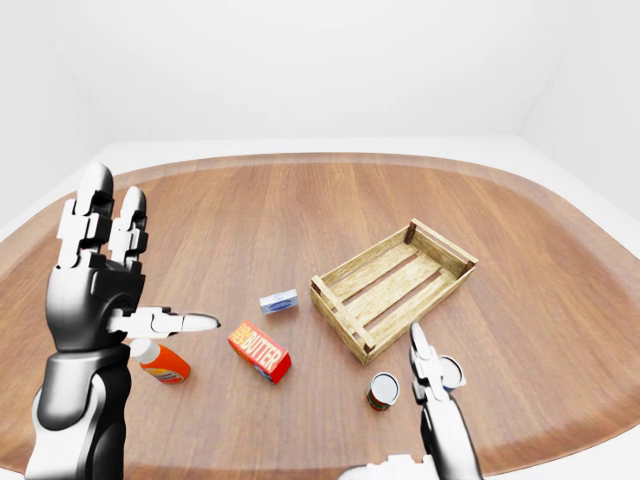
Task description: Pick up the tomato sauce, and put it in the wooden tray.
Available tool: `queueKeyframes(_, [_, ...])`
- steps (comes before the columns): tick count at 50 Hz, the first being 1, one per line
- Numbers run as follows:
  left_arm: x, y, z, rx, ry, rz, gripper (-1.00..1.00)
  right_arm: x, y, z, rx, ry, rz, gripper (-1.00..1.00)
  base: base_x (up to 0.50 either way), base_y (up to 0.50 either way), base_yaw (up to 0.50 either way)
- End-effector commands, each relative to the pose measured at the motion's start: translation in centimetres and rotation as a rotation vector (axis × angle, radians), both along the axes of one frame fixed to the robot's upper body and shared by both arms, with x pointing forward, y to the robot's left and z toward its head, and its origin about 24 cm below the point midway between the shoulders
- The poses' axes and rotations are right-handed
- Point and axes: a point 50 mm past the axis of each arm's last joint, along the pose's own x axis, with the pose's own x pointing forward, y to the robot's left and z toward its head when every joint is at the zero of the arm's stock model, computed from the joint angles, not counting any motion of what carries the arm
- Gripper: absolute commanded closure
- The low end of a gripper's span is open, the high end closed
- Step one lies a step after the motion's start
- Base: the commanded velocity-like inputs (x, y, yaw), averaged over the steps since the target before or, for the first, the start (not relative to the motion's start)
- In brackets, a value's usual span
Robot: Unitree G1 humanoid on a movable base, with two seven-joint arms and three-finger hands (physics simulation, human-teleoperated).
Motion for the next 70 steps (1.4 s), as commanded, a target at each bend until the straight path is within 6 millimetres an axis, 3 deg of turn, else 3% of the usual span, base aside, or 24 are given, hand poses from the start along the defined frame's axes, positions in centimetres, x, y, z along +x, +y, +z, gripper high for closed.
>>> queueKeyframes(1, [0.0,0.0,-0.1,0.001,0.004,-0.002,-1.0,0.1,-0.4,-1.5,-0.027,0.057,-0.025,-1.0,0.0,0.0,0.0])
queueKeyframes(52, [-0.1,-0.3,-0.1,0.002,0.004,-0.009,-1.0,2.1,-1.1,-6.3,-0.077,0.133,-0.064,-1.0,0.0,0.0,0.0])
queueKeyframes(70, [-0.3,-0.3,0.1,0.002,-0.007,-0.01,-1.0,2.5,-1.6,-7.1,-0.076,0.147,-0.082,-1.0,0.0,0.0,0.0])
